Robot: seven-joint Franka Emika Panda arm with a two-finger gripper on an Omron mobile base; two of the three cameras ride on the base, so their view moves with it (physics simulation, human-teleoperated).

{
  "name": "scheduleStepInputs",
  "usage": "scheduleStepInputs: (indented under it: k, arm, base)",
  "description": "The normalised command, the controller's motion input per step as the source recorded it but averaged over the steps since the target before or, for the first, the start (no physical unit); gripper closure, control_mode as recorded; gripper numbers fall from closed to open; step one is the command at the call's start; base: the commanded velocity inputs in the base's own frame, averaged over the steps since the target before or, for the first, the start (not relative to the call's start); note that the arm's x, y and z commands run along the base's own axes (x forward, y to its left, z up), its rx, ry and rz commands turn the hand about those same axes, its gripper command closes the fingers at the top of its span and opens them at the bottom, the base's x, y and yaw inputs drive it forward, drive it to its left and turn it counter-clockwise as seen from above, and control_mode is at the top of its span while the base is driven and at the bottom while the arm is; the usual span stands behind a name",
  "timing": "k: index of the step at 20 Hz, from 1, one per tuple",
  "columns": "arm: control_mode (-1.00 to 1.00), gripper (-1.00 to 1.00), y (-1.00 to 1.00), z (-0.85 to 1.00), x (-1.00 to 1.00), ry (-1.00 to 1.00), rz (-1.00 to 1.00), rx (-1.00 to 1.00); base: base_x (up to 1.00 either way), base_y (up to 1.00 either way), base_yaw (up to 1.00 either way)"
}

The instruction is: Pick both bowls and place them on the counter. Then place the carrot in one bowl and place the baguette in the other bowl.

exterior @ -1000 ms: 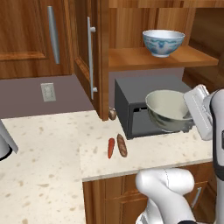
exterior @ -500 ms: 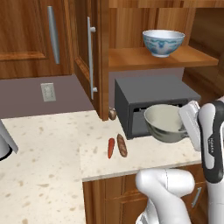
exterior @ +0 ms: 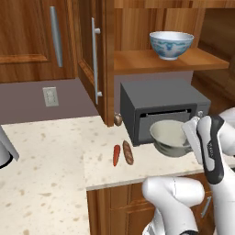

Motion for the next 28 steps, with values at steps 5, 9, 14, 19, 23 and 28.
scheduleStepInputs:
  k: [5,9,14,19,23,28]
  arm:
    - [-1.00,1.00,-0.13,-0.55,0.33,0.09,0.06,0.00]
    - [-1.00,1.00,-0.11,-0.35,0.46,0.04,0.11,0.00]
    - [-1.00,1.00,-0.16,-0.32,0.36,0.00,0.10,0.00]
    - [-1.00,1.00,-0.23,-0.33,0.24,0.00,0.09,0.01]
    - [-1.00,1.00,-0.37,-0.19,0.05,0.00,0.04,0.00]
    - [-1.00,1.00,-0.42,-0.05,0.00,0.01,0.01,0.02]
  base:
    - [0.00,0.00,0.00]
    - [0.00,0.00,0.00]
    - [0.00,0.00,0.00]
    - [0.00,0.00,0.00]
    - [0.00,0.00,0.00]
    - [0.00,0.00,0.00]
